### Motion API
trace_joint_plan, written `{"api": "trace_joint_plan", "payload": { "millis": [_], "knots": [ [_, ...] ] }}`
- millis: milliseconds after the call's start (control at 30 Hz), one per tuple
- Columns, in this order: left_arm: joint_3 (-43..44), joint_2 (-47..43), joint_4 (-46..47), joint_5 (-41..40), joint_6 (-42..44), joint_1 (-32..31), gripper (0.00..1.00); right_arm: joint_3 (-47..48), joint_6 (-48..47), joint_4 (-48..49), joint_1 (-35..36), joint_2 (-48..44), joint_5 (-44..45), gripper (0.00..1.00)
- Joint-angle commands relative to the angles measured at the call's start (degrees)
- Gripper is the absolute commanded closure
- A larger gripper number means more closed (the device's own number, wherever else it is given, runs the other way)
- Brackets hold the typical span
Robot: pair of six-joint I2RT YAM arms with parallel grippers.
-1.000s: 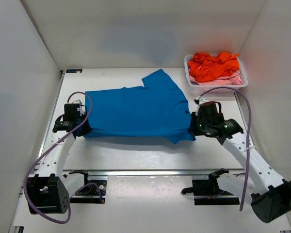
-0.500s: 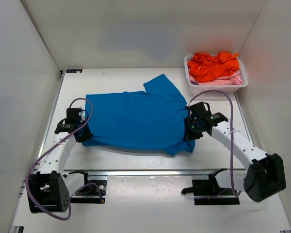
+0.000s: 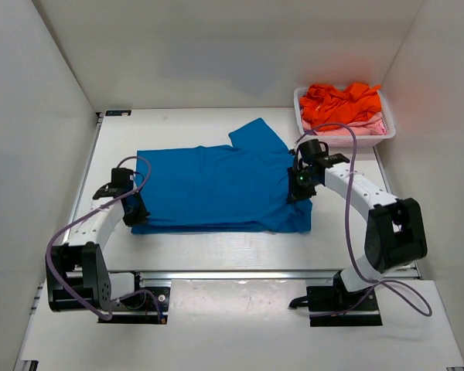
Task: Fold and stack the t-shirts
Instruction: Fold the flattened tshirt in 1/3 of the way
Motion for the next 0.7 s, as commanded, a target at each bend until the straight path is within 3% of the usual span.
{"api": "trace_joint_plan", "payload": {
  "millis": [0,267,467,500,667],
  "knots": [
    [2.9,1.6,1.2,-0.6,-0.7,-0.1,0.89,5.3,-2.9,2.1,-1.6,3.3,-2.0,1.00],
    [6.1,6.1,3.0,-2.1,-1.0,0.7,0.82,14.1,-4.3,2.3,-2.8,12.9,-2.3,0.99],
    [8.4,11.0,4.4,-2.0,-1.6,0.5,0.65,19.0,-4.1,2.3,-2.5,18.0,0.6,0.98],
    [8.6,11.6,4.8,-2.3,-1.7,0.6,0.54,19.3,-4.1,2.8,-2.8,18.5,2.0,0.96],
    [9.1,11.5,4.3,-4.0,-3.0,1.0,0.46,21.3,-4.1,4.7,-2.0,18.2,6.5,0.61]
  ]
}}
